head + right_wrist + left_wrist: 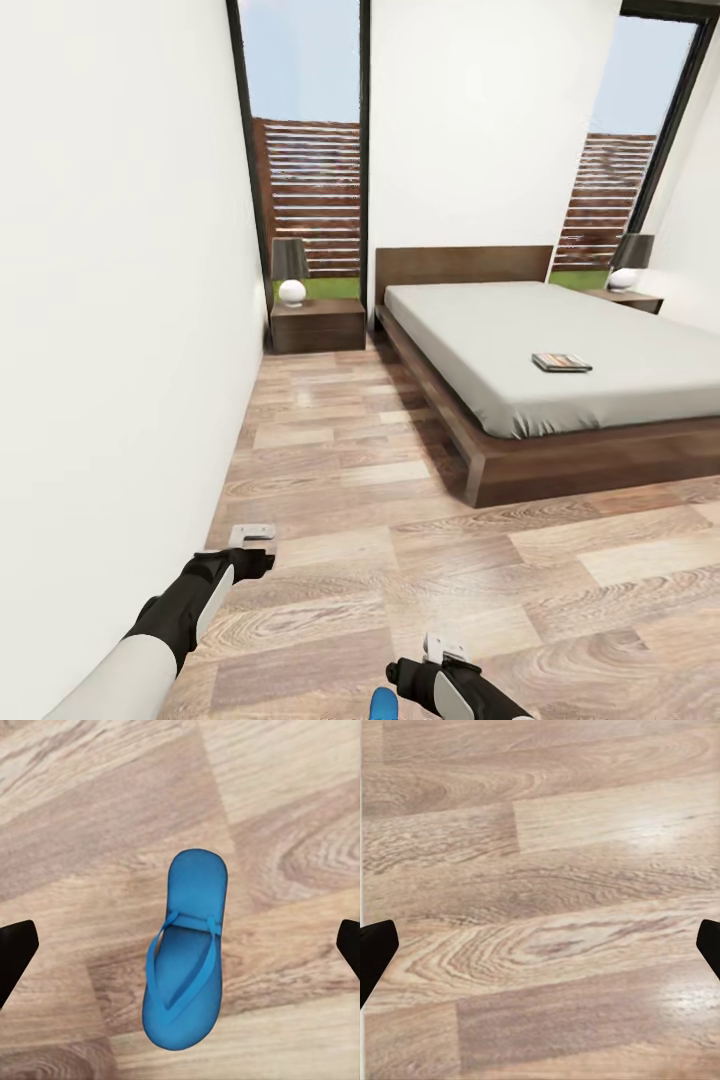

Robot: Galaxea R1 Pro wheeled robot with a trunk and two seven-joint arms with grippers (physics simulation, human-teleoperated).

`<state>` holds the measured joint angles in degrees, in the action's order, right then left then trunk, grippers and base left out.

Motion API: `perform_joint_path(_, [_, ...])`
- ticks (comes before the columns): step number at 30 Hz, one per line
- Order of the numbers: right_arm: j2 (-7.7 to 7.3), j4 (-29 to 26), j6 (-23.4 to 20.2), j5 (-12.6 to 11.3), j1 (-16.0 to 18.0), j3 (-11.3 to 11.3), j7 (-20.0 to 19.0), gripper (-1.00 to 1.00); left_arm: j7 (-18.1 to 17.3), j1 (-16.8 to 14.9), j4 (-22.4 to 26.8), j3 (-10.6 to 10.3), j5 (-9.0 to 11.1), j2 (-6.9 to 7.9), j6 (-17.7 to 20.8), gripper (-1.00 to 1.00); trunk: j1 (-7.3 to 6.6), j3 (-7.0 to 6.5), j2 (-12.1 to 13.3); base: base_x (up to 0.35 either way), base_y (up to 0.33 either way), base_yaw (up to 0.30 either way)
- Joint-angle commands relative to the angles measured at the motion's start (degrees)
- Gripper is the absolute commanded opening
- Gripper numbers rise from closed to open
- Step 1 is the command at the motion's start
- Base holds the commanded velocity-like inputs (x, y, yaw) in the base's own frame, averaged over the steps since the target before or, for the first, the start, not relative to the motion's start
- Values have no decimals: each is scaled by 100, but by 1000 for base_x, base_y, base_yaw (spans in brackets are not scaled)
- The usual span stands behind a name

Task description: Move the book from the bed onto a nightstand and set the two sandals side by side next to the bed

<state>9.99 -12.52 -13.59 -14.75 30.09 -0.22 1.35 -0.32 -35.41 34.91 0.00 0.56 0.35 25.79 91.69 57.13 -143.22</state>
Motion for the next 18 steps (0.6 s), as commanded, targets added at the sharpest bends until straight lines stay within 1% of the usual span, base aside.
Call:
perform_joint_path(1, [1,-20,-31,-37,1,0,14,100,-3,-1,11,0,6,1,31,100,-1,15,-2,0,0,0])
perform_joint_path(10, [1,-90,-42,-37,8,30,21,100,-3,-1,13,0,6,2,31,100,-1,99,-2,0,0,0])
perform_joint_path(18, [1,-319,-68,-37,13,40,23,100,-3,-1,13,0,6,0,29,100,-1,174,-2,0,0,0])
